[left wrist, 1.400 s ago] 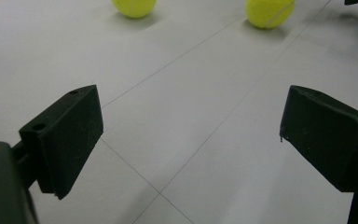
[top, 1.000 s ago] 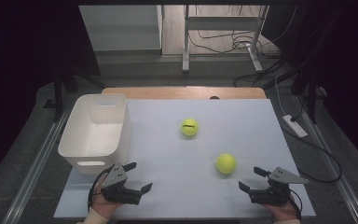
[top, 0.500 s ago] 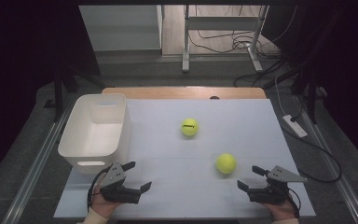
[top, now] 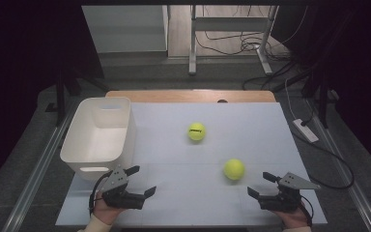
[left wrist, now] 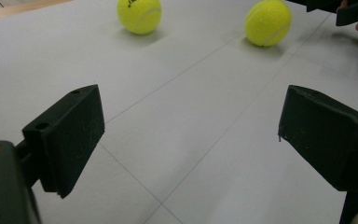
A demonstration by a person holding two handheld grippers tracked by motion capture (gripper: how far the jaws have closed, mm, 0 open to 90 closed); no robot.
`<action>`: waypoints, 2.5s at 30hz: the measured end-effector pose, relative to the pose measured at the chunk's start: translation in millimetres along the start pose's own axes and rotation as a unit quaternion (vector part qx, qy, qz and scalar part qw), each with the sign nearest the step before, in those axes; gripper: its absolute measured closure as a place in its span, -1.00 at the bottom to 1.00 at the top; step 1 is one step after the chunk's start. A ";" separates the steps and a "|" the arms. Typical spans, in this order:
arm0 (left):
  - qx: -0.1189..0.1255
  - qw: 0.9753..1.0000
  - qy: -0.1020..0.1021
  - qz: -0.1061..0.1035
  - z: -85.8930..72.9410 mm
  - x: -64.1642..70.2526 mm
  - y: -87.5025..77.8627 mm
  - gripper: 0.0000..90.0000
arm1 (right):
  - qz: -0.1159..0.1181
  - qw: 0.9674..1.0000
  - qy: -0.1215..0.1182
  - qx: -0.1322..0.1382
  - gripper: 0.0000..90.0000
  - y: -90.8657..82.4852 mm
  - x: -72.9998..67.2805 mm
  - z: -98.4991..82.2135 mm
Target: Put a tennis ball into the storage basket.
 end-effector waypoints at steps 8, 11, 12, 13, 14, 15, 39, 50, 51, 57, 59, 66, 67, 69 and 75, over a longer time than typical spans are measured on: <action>0.005 1.000 0.000 -0.001 3.3 3.8 -3.7 -0.83 | 0.001 1.000 -0.008 -0.002 -0.76 4.8 -2.3 3.4; 0.001 1.000 0.002 -0.003 4.7 6.4 -3.6 -0.82 | -0.001 1.000 -0.008 -0.002 -0.76 5.0 -1.5 3.6; -0.004 1.000 0.003 -0.002 5.2 7.0 -2.4 -0.82 | -0.001 1.000 -0.008 -0.002 -0.76 5.1 -1.2 3.5; -0.007 1.000 0.005 0.000 5.8 7.2 -1.6 -0.82 | -0.002 1.000 -0.008 -0.002 -0.76 5.1 -0.6 3.3; -0.007 1.000 0.006 0.000 6.4 7.5 -1.2 -0.82 | -0.002 1.000 -0.006 -0.001 -0.76 4.9 -0.4 3.7; -0.008 1.000 0.006 -0.001 6.9 8.0 -0.7 -0.82 | -0.003 1.000 -0.005 0.000 -0.76 4.8 -0.3 4.0; -0.022 1.000 -0.005 0.009 28.7 19.0 9.5 -0.82 | 0.007 1.000 -0.010 0.009 -0.76 7.8 -3.6 9.3; -0.038 0.999 -0.002 0.000 37.3 22.3 18.8 -0.81 | 0.012 1.000 -0.017 0.005 -0.76 10.5 -5.9 9.5; -0.038 0.999 -0.002 0.000 37.3 22.3 18.8 -0.81 | 0.012 1.000 -0.017 0.005 -0.76 10.5 -5.9 9.5; -0.048 0.999 0.000 -0.002 40.7 24.9 28.3 -0.81 | 0.013 1.000 -0.020 0.006 -0.76 8.6 -9.6 9.7; -0.050 0.999 0.003 -0.002 42.5 26.5 30.5 -0.81 | 0.012 1.000 -0.021 0.006 -0.76 7.4 -9.8 9.6; -0.052 0.999 0.002 0.003 48.6 25.5 34.2 -0.80 | 0.009 1.000 -0.018 0.006 -0.76 8.4 -7.6 9.0; -0.052 0.999 0.000 0.004 49.7 25.4 35.3 -0.80 | 0.009 1.000 -0.018 0.006 -0.76 8.6 -7.2 9.0; -0.054 0.999 0.002 0.006 50.8 25.9 36.7 -0.80 | 0.012 1.000 -0.017 0.007 -0.76 9.1 -7.3 9.2; -0.062 0.998 -0.004 0.013 53.6 24.7 43.3 -0.80 | 0.015 1.000 -0.016 0.013 -0.76 10.0 -8.3 11.1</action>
Point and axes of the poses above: each handheld gripper's, and its own axes: y roughly forward along the jaws, z roughly out of its top, x roughly to its right, the point moved 4 cm from there along y, roughly forward along the jaws, and after that the axes turned 15 degrees about -y, right-handed, at the moved point
